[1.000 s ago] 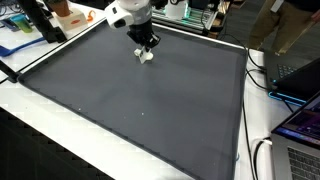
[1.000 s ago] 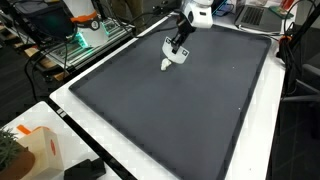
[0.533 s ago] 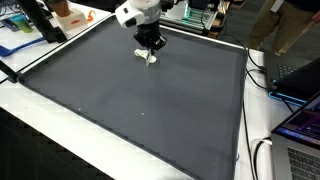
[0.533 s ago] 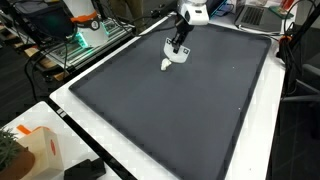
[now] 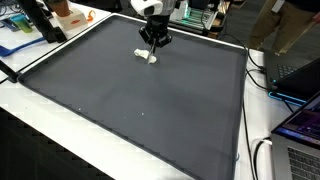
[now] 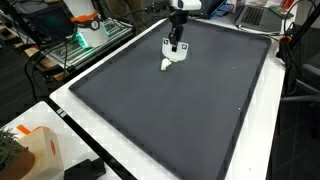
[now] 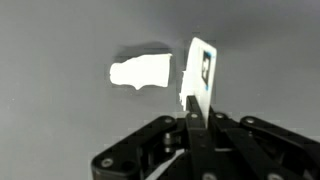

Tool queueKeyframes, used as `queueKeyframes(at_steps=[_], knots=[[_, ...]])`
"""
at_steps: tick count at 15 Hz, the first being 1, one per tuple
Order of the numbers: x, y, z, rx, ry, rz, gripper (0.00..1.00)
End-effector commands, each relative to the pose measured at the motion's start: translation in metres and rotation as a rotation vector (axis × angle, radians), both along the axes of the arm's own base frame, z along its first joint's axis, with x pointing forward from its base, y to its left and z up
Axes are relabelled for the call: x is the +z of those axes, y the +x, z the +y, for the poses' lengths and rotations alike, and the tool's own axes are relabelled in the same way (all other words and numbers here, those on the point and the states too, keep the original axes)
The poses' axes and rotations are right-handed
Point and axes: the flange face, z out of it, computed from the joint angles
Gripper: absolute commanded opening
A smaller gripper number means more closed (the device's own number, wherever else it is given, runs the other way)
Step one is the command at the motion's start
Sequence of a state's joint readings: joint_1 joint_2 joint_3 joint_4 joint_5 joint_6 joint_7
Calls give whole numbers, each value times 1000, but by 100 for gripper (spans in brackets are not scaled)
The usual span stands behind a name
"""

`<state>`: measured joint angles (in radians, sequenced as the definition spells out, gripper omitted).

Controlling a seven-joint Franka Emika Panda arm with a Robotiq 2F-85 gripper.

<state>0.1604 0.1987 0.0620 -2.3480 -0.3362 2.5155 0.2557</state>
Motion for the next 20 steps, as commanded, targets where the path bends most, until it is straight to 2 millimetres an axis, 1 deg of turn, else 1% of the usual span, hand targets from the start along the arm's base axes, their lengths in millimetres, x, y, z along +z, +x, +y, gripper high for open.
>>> queueKeyframes(at_steps=[1,2,5,7,9,11,12,13,14,16,17,18,19,20], knots=[[20,-18,6,42,5,-30,1],[25,-22,7,61,31,-12,1],[48,-23,2,35,39,-52,1],[63,-30,-10,46,77,-55,1],[78,-44,-29,74,153,-57,1],[88,-67,-29,128,233,-46,1],[96,-81,-24,172,291,-27,1],[105,-94,-29,211,340,-12,1],[88,-58,-25,150,261,-22,4],[102,-77,-27,191,307,-16,4],[106,-82,-28,198,313,-22,4],[108,-85,-28,202,315,-26,1],[115,-94,-31,191,317,-30,1],[130,-114,-39,223,357,-17,1]])
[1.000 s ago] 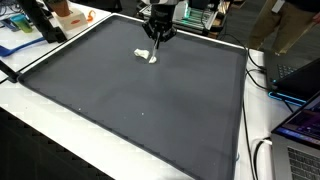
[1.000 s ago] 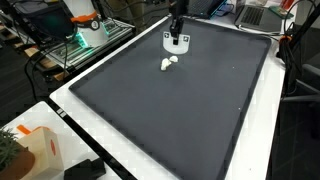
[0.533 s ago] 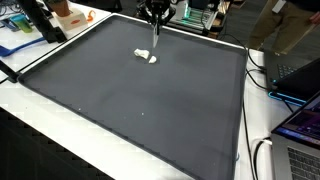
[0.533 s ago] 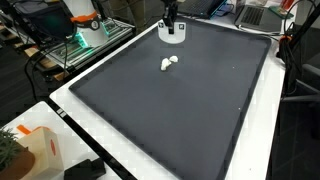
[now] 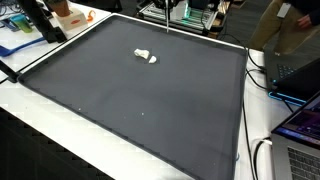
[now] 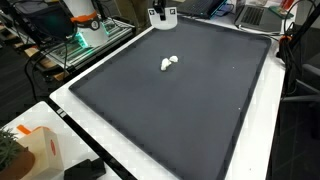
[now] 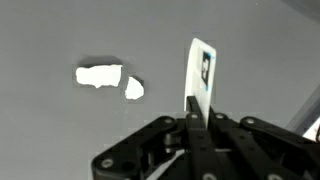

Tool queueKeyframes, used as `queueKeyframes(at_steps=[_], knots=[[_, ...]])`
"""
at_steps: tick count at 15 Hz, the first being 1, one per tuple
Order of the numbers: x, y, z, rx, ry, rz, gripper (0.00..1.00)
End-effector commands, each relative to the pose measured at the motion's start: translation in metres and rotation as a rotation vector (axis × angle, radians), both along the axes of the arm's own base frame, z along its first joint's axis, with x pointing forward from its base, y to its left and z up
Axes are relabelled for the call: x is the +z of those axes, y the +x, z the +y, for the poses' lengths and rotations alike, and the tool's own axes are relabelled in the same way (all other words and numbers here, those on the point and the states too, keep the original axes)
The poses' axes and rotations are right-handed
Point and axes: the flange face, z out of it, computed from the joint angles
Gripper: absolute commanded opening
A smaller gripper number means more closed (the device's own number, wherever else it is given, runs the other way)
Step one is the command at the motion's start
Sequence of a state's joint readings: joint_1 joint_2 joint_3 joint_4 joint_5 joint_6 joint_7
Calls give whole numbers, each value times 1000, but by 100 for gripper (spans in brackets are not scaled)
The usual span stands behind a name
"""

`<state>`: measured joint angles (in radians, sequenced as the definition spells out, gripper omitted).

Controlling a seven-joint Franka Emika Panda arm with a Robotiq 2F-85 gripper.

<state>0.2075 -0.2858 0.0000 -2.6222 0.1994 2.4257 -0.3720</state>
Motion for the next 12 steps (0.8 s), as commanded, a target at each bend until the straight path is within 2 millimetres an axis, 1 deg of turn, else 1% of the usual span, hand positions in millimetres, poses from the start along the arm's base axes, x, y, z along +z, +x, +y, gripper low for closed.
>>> queueKeyframes(at_steps=[1,2,3,4,6,7,8,9,10,12], knots=[[30,-46,-16,109,98,33,1],[36,-51,-21,155,121,31,1],[47,-57,-28,191,157,9,1],[29,-26,-16,122,78,49,4],[48,-41,-29,163,121,19,4],[52,-46,-31,170,128,7,4],[53,-49,-31,173,130,2,4],[52,-51,-30,176,131,4,1],[57,-51,-29,152,130,8,1],[72,-58,-24,194,211,94,1]])
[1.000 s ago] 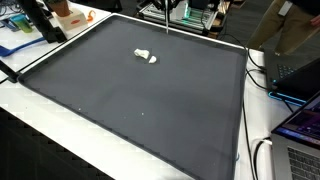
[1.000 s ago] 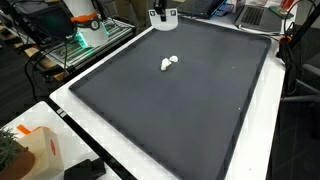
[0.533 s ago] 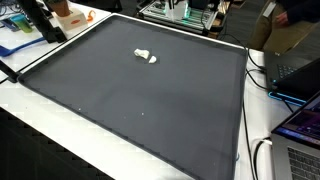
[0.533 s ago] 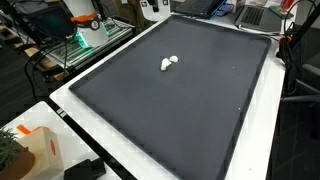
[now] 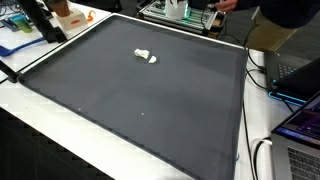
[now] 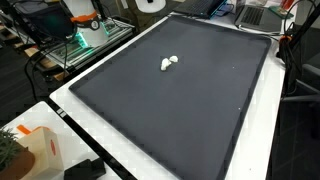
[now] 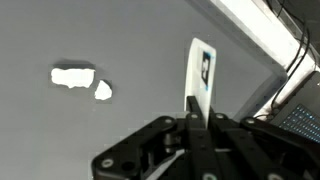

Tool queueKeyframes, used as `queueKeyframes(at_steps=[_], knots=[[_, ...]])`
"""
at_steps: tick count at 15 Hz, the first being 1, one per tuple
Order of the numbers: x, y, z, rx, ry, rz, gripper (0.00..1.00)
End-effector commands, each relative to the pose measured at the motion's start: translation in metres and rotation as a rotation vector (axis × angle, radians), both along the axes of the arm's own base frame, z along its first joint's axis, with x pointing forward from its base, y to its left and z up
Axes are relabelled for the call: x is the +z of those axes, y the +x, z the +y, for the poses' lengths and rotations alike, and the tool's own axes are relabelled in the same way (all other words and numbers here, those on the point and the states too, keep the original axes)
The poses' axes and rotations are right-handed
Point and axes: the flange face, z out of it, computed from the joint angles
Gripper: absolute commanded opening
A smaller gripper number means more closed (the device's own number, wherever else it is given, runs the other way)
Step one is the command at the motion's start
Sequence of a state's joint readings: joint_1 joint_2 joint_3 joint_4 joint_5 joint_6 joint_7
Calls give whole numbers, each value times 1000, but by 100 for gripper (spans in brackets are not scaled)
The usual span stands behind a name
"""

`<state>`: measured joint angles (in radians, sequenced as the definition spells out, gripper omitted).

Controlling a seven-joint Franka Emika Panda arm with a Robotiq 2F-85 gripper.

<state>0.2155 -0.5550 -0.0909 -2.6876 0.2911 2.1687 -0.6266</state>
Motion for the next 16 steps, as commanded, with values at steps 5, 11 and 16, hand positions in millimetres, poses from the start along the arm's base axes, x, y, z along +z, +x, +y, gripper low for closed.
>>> queueKeyframes(at_steps=[5,11,16], knots=[[66,-5,20,-7,153,294,29],[93,1,21,-54,190,299,66],[61,5,-31,-184,84,34,99]])
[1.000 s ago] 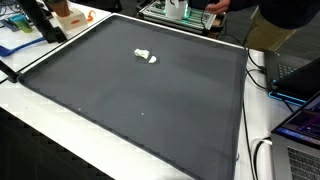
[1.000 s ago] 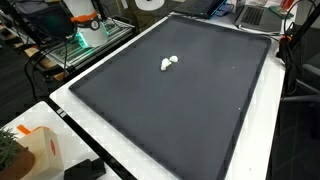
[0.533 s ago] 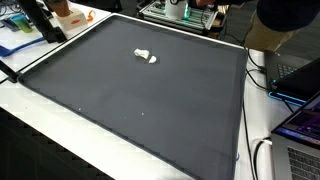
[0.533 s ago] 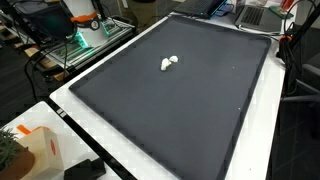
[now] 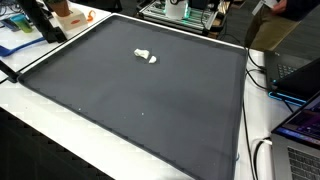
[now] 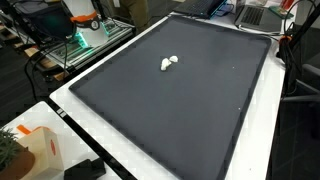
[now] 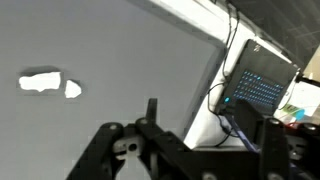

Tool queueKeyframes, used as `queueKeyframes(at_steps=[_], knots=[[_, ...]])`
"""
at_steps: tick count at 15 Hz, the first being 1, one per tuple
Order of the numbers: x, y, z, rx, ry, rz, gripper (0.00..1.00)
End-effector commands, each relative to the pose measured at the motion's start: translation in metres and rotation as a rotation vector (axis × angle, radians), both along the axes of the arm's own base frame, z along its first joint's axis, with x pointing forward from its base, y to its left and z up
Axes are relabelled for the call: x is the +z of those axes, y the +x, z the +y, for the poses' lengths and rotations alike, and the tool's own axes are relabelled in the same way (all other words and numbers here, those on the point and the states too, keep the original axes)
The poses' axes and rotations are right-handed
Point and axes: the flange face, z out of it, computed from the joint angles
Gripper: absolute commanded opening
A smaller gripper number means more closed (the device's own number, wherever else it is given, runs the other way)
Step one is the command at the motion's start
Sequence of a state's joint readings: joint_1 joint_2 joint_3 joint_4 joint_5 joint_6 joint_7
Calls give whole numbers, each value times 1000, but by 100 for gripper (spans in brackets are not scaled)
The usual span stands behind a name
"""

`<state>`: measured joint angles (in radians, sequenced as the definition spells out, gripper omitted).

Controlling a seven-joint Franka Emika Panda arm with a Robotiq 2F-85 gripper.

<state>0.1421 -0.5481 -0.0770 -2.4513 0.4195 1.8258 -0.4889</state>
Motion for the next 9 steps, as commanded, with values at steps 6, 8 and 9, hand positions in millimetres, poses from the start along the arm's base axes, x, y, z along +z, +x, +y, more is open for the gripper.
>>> queueKeyframes(at_steps=[6,8,9], knots=[[-59,-16,-59,-123,-272,-363,100],[-56,-9,-43,-195,-293,-454,100],[-59,-13,-57,-156,-265,-398,100]])
